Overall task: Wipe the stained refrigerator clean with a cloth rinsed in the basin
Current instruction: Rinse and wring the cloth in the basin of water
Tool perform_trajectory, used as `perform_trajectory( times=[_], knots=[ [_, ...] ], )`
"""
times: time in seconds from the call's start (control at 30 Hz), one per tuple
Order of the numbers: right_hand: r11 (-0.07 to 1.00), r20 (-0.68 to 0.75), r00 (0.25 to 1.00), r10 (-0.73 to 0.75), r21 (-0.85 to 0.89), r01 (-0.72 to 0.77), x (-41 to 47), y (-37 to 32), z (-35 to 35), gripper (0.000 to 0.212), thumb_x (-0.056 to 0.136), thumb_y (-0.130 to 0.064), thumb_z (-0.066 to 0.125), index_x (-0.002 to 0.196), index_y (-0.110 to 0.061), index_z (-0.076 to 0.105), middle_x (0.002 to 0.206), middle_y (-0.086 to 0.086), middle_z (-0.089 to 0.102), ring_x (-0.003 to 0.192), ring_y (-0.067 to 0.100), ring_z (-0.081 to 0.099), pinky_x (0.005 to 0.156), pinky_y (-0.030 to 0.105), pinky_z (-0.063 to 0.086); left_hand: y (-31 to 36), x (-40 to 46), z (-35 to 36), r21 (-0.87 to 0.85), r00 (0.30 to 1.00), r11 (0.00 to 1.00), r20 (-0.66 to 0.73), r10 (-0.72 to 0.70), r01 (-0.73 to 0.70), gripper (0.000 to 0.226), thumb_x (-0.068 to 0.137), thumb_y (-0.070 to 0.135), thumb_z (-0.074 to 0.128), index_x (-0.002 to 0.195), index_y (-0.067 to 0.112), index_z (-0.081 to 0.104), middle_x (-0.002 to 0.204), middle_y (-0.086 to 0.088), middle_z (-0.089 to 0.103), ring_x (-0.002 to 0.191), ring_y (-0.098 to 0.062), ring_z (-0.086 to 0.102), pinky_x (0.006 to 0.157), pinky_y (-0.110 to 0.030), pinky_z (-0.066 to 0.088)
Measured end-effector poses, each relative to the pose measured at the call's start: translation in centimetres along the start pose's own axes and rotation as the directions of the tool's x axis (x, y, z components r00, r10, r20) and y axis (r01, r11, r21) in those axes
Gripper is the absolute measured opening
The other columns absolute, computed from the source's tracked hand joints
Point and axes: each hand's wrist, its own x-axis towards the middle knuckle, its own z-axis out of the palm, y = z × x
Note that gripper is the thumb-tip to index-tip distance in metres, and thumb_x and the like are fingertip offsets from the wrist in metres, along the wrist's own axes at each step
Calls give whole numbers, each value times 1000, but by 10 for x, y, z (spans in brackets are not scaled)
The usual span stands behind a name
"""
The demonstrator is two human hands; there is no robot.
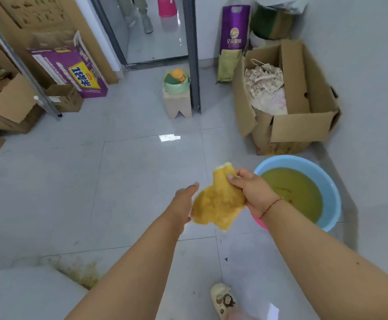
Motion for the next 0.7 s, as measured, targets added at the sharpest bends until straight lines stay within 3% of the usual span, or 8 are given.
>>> perform_trajectory(
  times=[0.07, 0.13, 0.23, 0.3, 0.43, 0.53, 0.63, 0.7],
  knots=[
    [989, 4, 1000, -25, -146, 26, 5, -8, -25, 12, 85, -25, 68, 75, -25, 61, 72, -2, 63, 71, 18, 57, 66, 32, 45, 18, 15, 29, 233, 971, 943, 90, 223, -238, 69, 91, 19, 59, 150, 30, 25, 150, 8, 27, 137, -12, 28, 101, -29, 27],
    [981, 60, 998, -15, -194, 26, 4, -15, -42, 11, 84, -24, 70, 75, -25, 63, 72, -2, 63, 70, 16, 57, 67, 32, 46, 34, 25, 52, 307, 902, 887, 370, 223, -346, 84, 79, 8, 68, 148, 33, 30, 142, 14, 33, 131, -5, 31, 101, -27, 29],
    [997, 29, 998, -59, -43, 61, 0, -30, -77, 9, 84, -23, 70, 82, -15, 65, 76, 5, 62, 73, 19, 57, 68, 33, 48, 58, 44, 88, 417, 807, 815, 582, 100, -402, 40, 75, 16, 78, 111, 17, 63, 107, 5, 68, 101, -11, 63, 87, -26, 50],
    [987, -48, 996, -81, 136, 87, 2, -28, -114, 27, 79, -36, 67, 91, -13, 65, 83, 6, 65, 79, 20, 58, 73, 33, 48, 72, 56, 117, 428, 787, 787, 607, 113, -444, 10, 85, 18, 73, 84, 12, 65, 77, 8, 70, 75, -8, 66, 69, -21, 51],
    [990, 60, 997, 38, 135, -45, 5, 6, -165, 72, 65, -47, 81, 124, -13, 57, 119, 4, 67, 112, 20, 62, 94, 33, 49, 94, 77, 173, 351, 775, 866, 629, 63, -356, 15, 94, 23, 60, 101, 11, 66, 89, -2, 72, 86, -17, 69, 75, -33, 56],
    [987, 55, 986, 158, 28, -159, 16, 28, -169, 57, 67, -15, 80, 120, -21, 60, 113, -9, 70, 108, 6, 64, 89, 18, 49, 106, 107, 206, 369, 784, 889, 621, -19, -271, 19, 96, 26, 57, 106, 12, 64, 97, -9, 73, 92, -24, 71, 79, -39, 57],
    [966, -213, 944, 250, -8, -258, 34, 54, -179, 57, 52, -28, 84, 106, -17, 70, 100, -8, 72, 100, 12, 65, 90, 25, 50, 114, 144, 225, 388, 809, 898, 584, -65, -208, 20, 96, 27, 57, 105, 12, 64, 97, -11, 74, 87, -25, 72, 70, -38, 59],
    [942, -380, 865, 327, 57, -331, 44, 70, -193, 48, 47, -34, 81, 89, -15, 69, 84, -4, 65, 84, 14, 60, 75, 24, 47, 118, 175, 235, 405, 844, 896, 532, -69, -183, 16, 96, 27, 59, 102, 13, 64, 93, -11, 74, 82, -23, 73, 66, -36, 58]
  ],
)
